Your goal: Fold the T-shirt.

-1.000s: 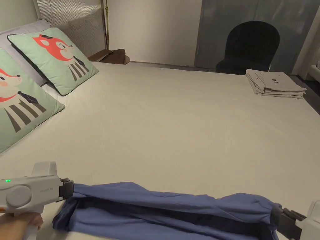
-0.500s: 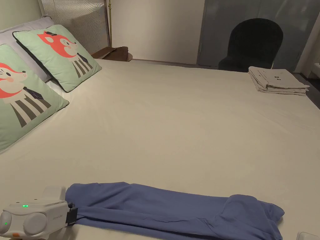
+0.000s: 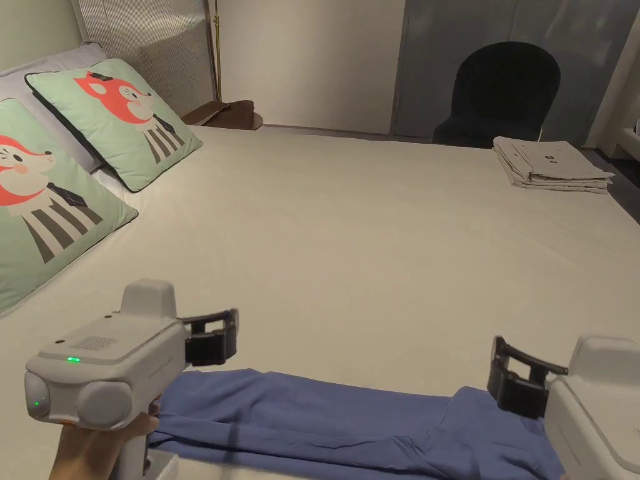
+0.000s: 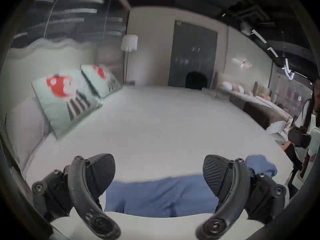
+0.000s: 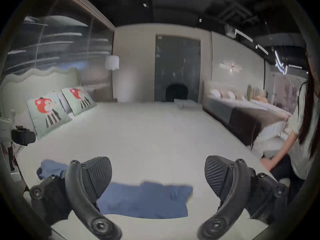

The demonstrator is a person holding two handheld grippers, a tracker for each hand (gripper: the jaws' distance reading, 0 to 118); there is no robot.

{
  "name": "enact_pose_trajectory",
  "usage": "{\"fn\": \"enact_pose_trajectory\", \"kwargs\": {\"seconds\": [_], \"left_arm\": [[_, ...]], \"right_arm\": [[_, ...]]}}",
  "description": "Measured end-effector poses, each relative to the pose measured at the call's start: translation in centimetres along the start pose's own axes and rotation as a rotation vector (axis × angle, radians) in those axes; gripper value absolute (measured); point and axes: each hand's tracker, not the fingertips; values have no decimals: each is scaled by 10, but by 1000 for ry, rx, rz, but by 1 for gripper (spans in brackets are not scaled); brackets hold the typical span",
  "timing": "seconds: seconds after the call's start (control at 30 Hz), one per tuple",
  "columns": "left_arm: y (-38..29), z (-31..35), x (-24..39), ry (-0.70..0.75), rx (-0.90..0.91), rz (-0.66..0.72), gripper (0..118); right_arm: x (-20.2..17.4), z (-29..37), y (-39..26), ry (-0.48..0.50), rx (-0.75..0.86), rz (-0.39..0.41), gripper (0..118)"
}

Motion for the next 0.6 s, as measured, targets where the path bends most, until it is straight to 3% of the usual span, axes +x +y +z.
{"fn": "enact_pose_trajectory", "kwargs": {"seconds": [0.1, 0.3, 0.37, 0.43, 0.5, 0.6], "left_arm": [[14, 9, 20, 28, 137, -47, 103], [16, 9, 33, 77, 237, -65, 97], [14, 8, 34, 76, 250, -59, 78], [13, 4, 33, 60, 245, -44, 39], [11, 1, 31, 56, 248, -28, 0], [9, -2, 28, 17, 229, -2, 0]], "right_arm": [[-14, 2, 16, -34, 93, 28, 110], [-30, 5, 27, -55, 175, 59, 104], [-32, 6, 28, -55, 188, 61, 84], [-35, 7, 29, -59, 202, 65, 49], [-36, 6, 29, -70, 221, 75, 5], [-37, 5, 31, -54, 231, 85, 0]]}}
